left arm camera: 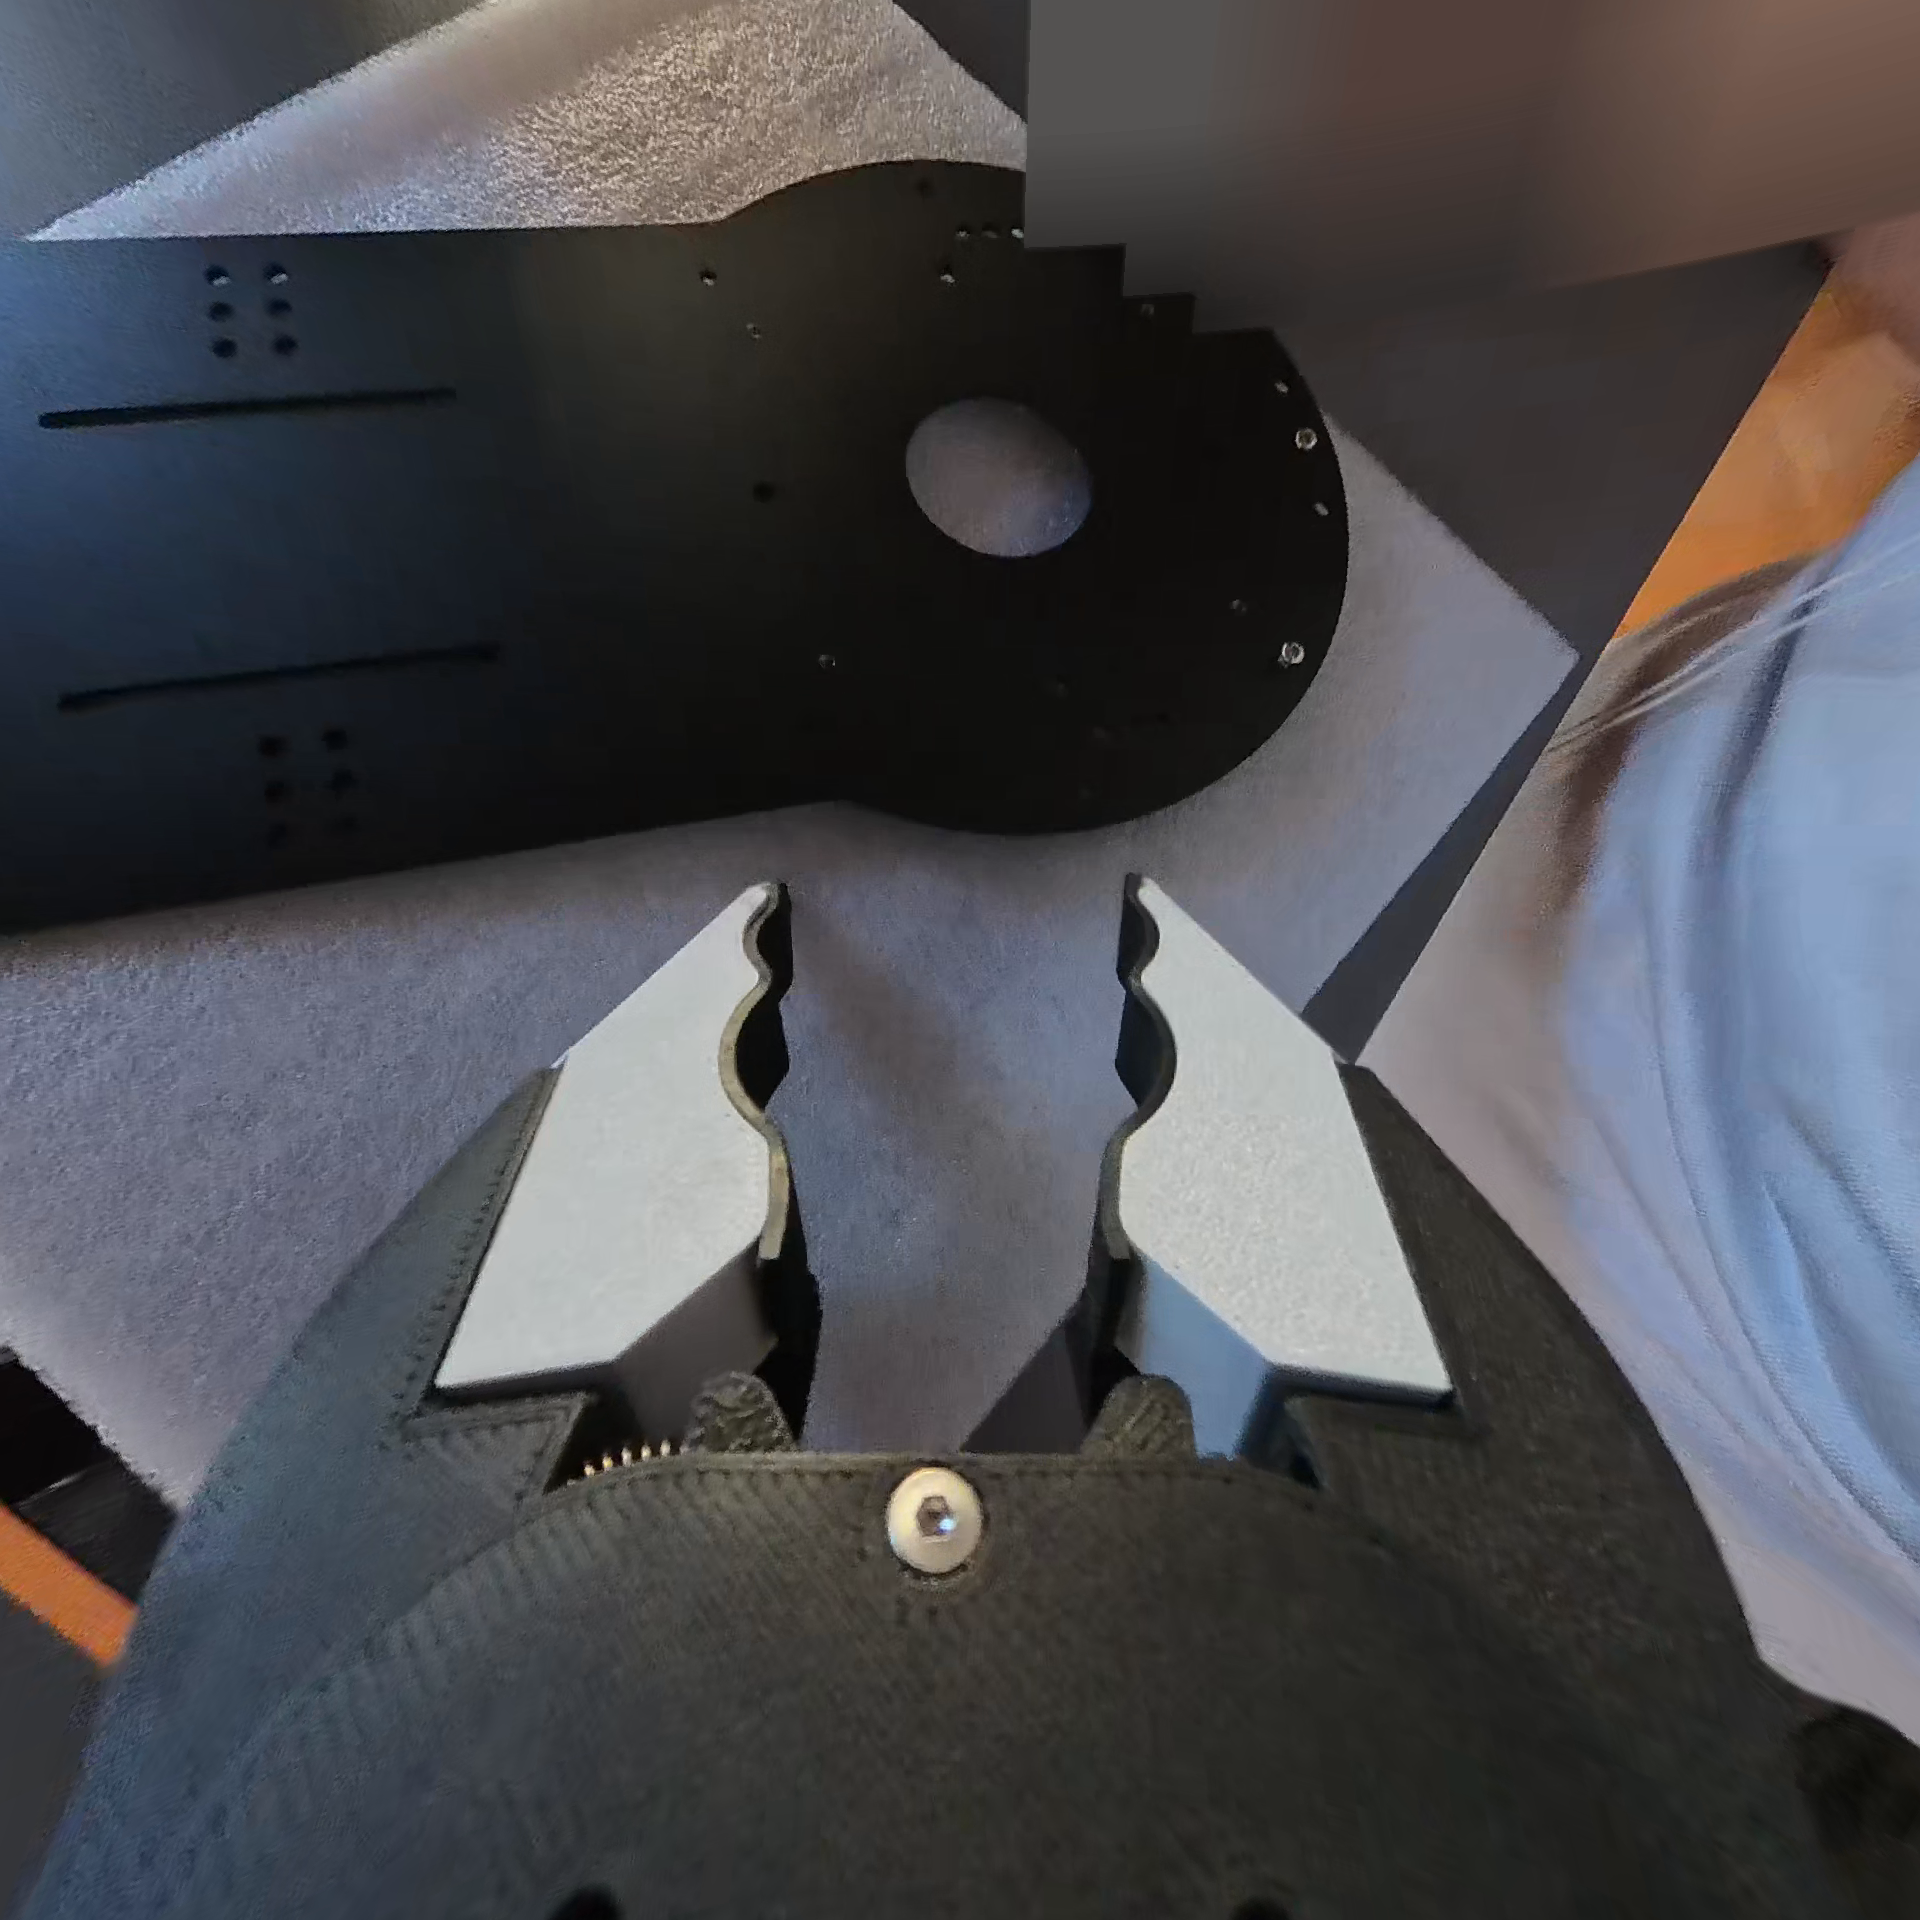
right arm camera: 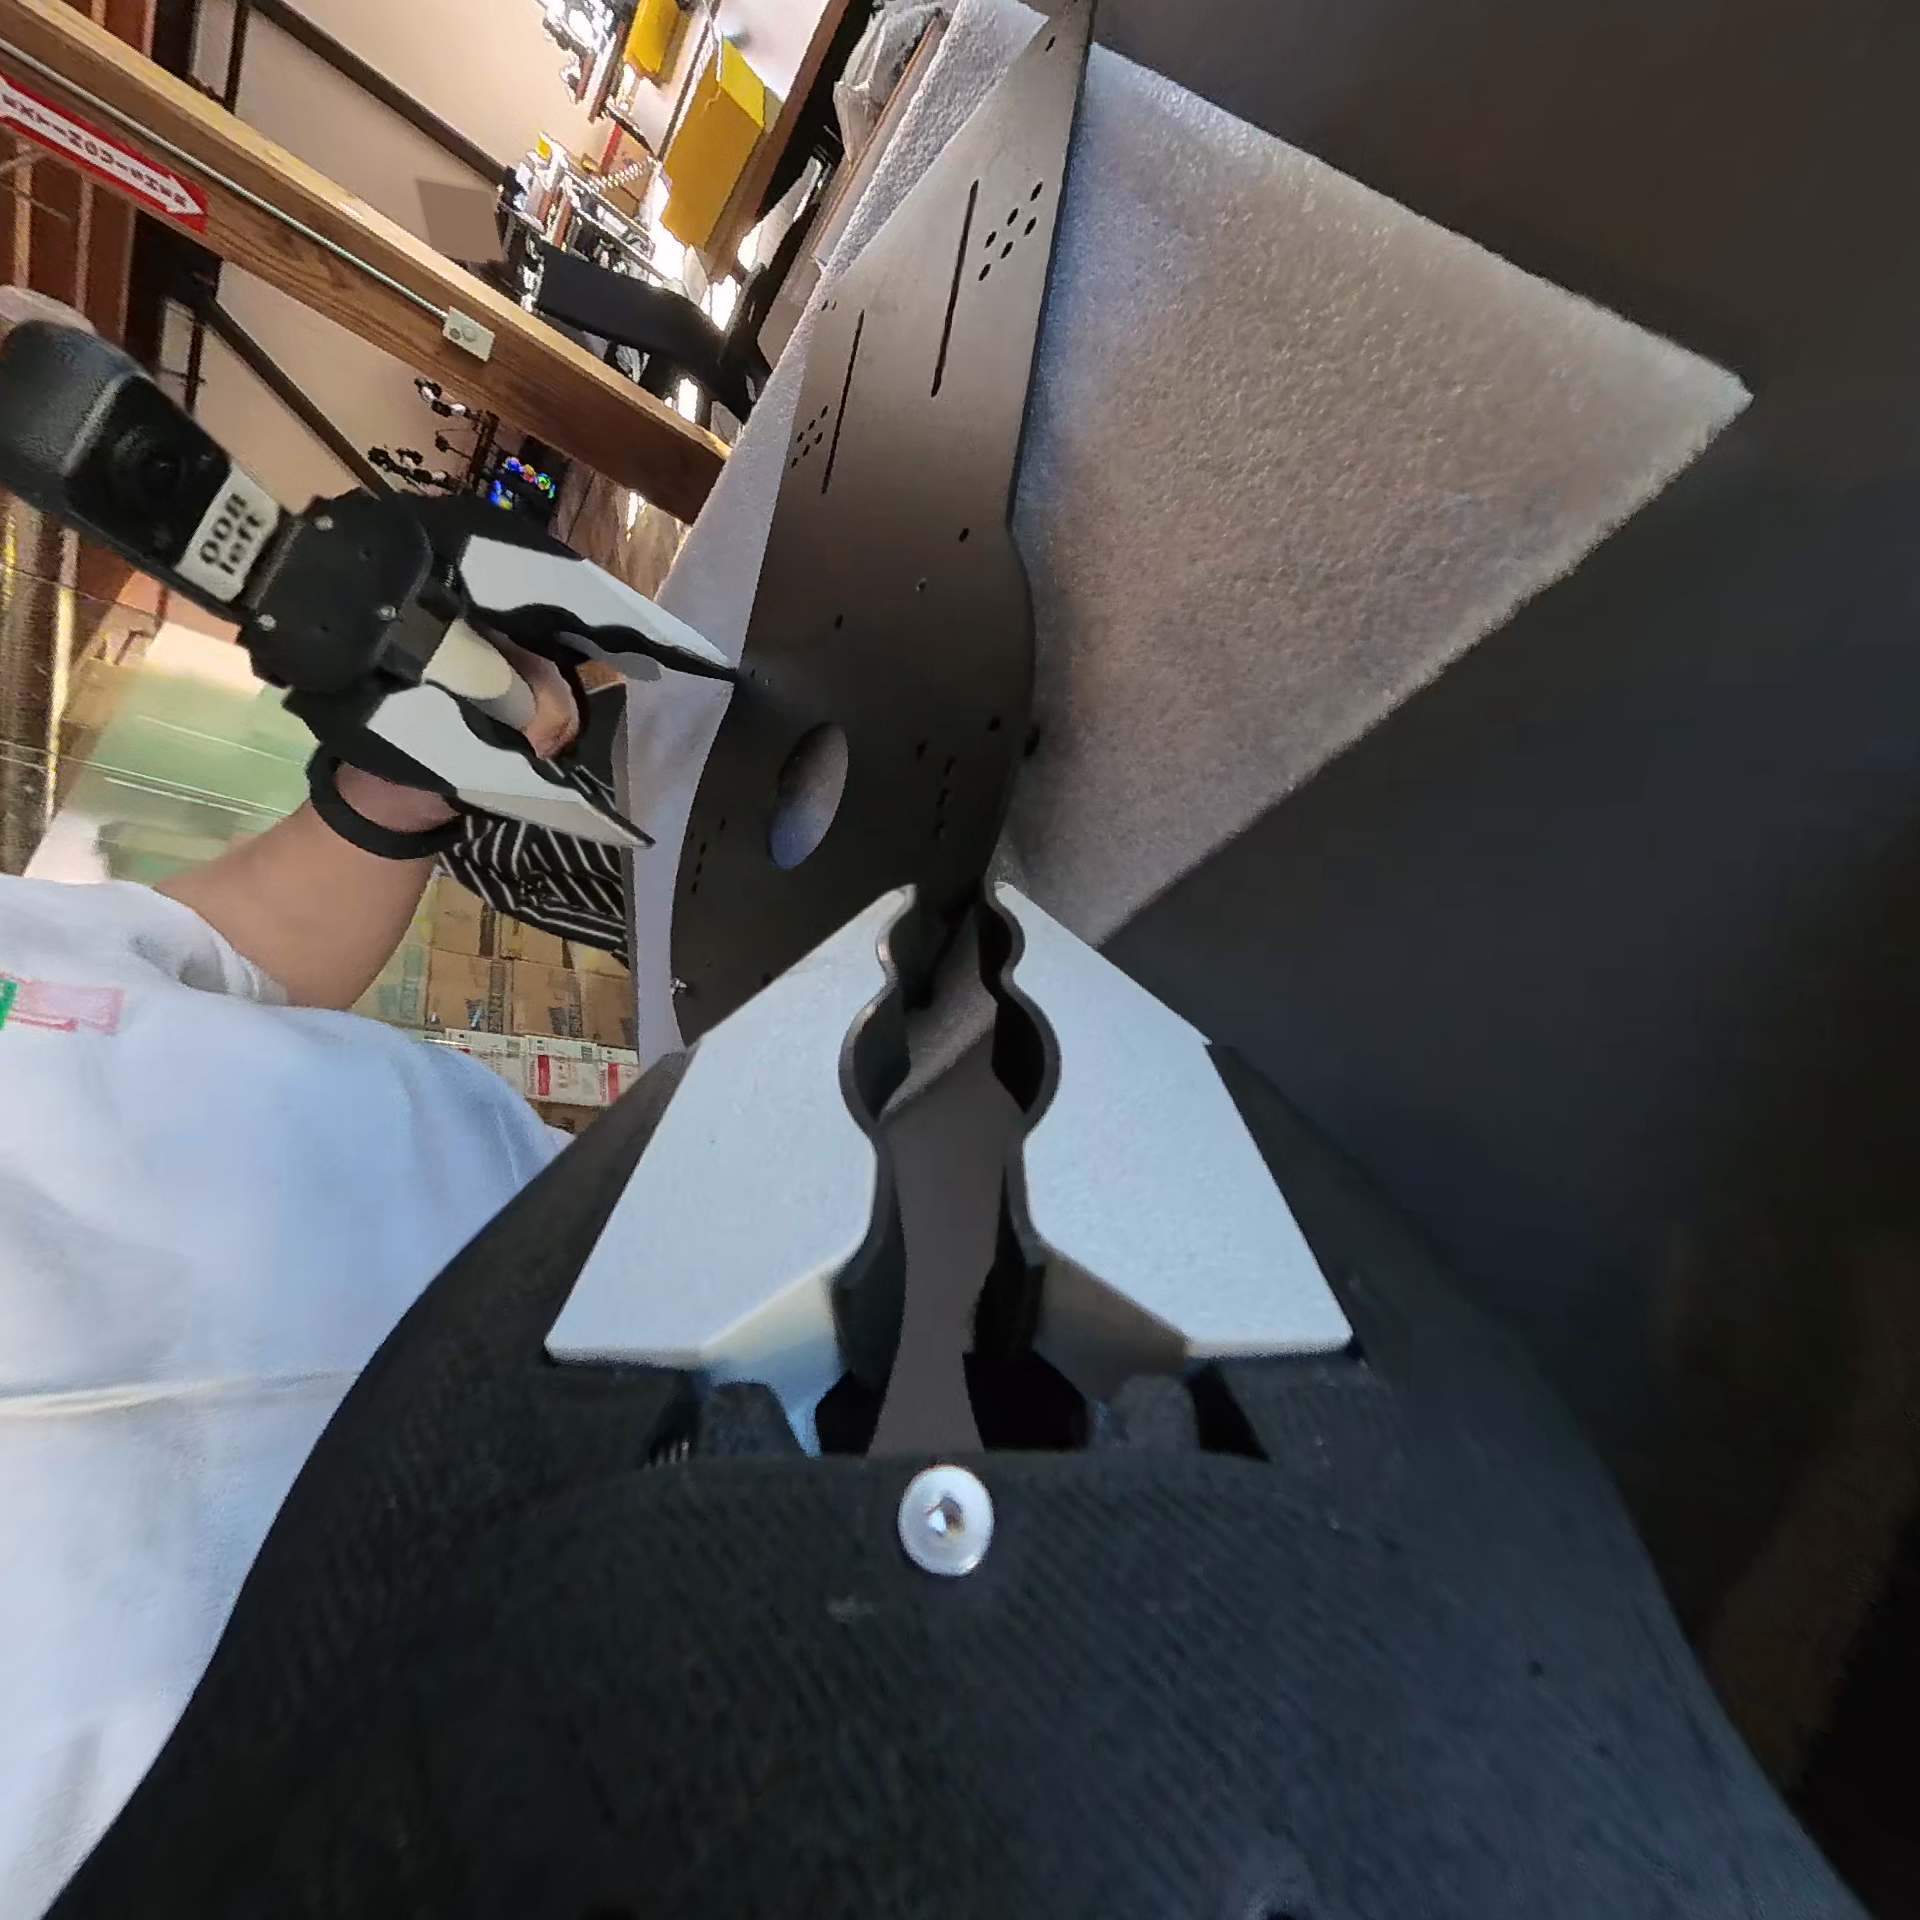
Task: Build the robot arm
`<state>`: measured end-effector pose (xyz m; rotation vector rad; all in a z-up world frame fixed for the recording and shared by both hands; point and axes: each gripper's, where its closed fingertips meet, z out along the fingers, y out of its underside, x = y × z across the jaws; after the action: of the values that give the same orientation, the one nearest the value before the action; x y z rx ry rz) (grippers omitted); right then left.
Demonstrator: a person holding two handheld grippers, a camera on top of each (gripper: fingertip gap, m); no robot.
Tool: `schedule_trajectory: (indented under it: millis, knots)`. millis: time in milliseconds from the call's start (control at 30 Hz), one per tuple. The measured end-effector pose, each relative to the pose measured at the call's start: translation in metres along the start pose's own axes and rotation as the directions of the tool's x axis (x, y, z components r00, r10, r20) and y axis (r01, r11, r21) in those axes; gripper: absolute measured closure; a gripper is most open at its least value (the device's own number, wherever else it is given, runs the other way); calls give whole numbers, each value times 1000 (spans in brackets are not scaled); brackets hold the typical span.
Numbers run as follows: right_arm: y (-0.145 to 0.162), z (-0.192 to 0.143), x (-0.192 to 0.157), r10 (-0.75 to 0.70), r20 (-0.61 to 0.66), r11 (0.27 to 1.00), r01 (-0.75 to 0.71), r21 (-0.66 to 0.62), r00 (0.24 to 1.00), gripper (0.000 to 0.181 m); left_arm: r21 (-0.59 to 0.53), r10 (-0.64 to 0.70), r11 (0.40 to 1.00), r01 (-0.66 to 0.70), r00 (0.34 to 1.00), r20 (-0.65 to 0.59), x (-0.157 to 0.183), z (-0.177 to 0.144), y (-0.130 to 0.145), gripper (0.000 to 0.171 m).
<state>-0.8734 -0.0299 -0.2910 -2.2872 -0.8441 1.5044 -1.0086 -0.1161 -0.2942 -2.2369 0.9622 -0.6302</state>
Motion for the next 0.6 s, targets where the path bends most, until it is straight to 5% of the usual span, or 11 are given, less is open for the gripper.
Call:
schedule_trajectory:
  millis: [233, 600]
  knots:
    - [1, 1, -1, -44, -5, 999, 44, -8, 999, 176, -23, 169, 986, -167, 978, 121, -1, 5, 6, 109]
    - [0, 1, -1, -49, -9, 999, 49, -4, 999, 176, 55, 93, 994, -99, 990, 102, -2, 5, 3, 111]
